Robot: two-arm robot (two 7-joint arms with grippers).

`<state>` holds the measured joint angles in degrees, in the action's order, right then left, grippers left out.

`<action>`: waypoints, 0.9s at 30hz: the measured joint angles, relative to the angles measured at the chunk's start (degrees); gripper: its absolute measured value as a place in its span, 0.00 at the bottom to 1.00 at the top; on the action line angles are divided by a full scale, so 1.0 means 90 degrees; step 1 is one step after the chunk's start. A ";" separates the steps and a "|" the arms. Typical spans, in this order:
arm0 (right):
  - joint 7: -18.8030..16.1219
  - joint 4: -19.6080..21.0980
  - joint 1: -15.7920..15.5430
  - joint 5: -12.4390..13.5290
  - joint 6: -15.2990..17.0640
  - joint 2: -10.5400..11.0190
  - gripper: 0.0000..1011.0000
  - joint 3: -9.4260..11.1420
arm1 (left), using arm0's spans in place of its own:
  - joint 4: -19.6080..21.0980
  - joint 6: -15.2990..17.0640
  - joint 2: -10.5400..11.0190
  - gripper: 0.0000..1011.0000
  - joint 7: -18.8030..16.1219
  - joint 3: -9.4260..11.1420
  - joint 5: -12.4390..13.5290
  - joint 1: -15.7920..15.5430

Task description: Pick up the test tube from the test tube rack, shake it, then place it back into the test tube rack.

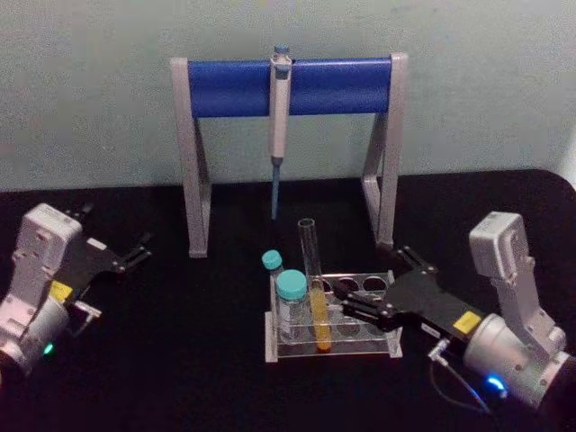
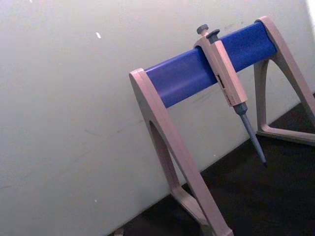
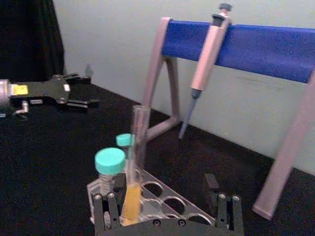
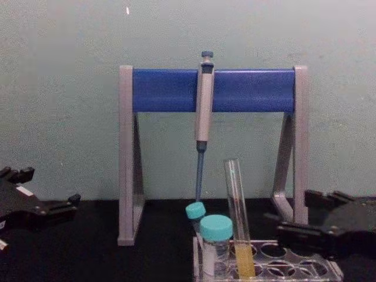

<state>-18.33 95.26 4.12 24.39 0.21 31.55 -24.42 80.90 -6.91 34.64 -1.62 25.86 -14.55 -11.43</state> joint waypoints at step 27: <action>-0.0663 -0.0592 0.0854 0.0112 0.0850 -0.0835 0.99 -0.0138 | 0.0000 0.0000 0.0000 0.99 0.0000 0.0000 0.0000 0.0000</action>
<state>-24.30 89.94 11.81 25.40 7.86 24.04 -25.66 80.90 -6.91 34.65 -1.62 25.86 -14.55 -11.43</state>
